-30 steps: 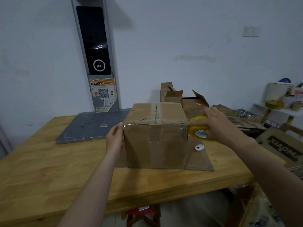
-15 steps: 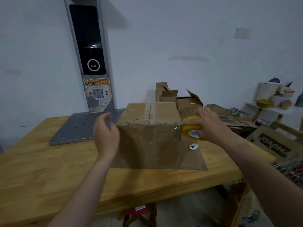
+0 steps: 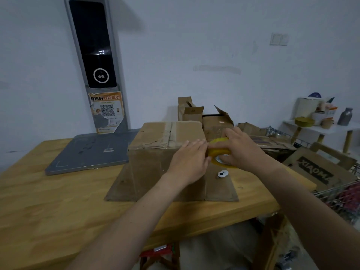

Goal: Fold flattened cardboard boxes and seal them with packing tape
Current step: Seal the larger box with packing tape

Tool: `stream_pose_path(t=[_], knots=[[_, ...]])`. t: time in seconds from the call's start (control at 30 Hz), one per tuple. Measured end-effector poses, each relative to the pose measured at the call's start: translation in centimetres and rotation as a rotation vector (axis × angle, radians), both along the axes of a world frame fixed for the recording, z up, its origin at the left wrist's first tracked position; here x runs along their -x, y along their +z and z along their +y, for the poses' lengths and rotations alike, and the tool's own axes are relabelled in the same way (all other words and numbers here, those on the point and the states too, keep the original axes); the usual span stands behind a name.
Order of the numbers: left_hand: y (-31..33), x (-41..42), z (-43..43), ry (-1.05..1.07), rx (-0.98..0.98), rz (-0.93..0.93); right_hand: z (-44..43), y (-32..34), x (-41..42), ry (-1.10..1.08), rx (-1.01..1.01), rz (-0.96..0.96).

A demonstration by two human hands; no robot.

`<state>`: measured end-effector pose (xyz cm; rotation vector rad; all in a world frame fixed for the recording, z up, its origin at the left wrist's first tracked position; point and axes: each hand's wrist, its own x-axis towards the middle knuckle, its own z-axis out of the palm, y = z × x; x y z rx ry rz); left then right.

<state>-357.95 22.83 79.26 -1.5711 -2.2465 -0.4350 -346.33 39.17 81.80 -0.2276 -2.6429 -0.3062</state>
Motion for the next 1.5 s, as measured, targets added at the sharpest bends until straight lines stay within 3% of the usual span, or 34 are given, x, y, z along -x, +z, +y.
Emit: stream_pose_path(t=[0.33,0.77,0.87,1.0,1.17,1.33,1.5], knots=[[-0.6,5.6,-4.2,0.156,0.089,0.097,0.4,0.8,-0.9,0.023,0.239,-0.057],[0.8,10.1,-9.2,0.261,0.031,-0.190,-0.1,0.8,-0.8,-0.048,0.187,-0.054],[0.3,12.1,-10.5,0.319,-0.039,-0.350,-0.3,0.8,-0.8,-0.052,0.170,-0.054],[-0.4,11.9,-11.2,0.363,-0.282,-0.750,-0.5,0.7,-0.5,-0.052,0.152,-0.052],[-0.6,11.9,-10.2,0.412,-0.445,-0.969,-0.9,0.8,-0.3,-0.054,0.150,-0.050],[-1.0,11.6,-9.9,0.441,-0.429,-0.839,-1.2,0.6,-0.4,-0.062,0.168,-0.047],[-1.0,11.4,-9.4,0.605,-0.124,-0.222,-1.3,0.7,-0.4,-0.055,0.163,-0.043]])
